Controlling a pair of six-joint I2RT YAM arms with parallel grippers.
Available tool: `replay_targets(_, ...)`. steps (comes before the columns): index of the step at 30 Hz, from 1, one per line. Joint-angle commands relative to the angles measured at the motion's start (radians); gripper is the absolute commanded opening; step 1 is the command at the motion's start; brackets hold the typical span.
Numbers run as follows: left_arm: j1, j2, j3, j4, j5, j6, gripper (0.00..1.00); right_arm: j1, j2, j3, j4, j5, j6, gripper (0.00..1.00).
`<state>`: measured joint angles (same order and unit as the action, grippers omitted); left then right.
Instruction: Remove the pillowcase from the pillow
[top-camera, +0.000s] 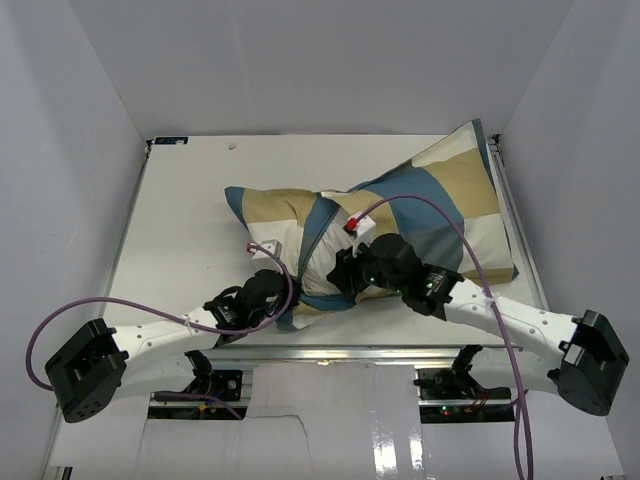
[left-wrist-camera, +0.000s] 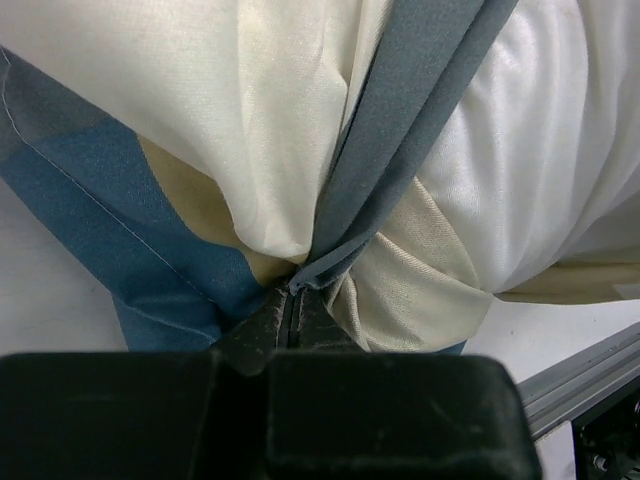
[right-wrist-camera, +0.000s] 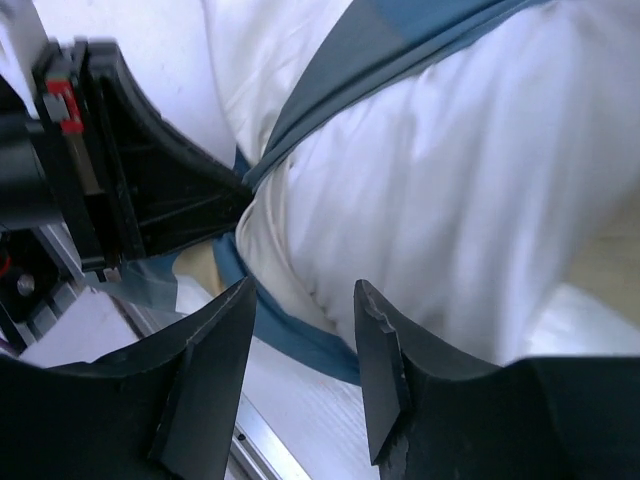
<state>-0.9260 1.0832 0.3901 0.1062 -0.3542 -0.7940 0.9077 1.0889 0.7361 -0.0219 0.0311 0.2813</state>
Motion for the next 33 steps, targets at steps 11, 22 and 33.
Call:
replay_targets(11, 0.003, -0.023, 0.012, -0.076, 0.003, 0.015, 0.0, 0.175, 0.193, 0.086, 0.068, 0.358, 0.033, 0.52)
replay_targets(22, 0.004, -0.039, 0.004, -0.076, -0.002, 0.007, 0.0, 0.172, 0.365, 0.146, 0.062, 0.526, 0.012, 0.57)
replay_targets(33, 0.003, -0.04, 0.026, -0.1, -0.025, 0.018, 0.0, 0.131, 0.581, 0.124, 0.157, 0.371, 0.085, 0.63)
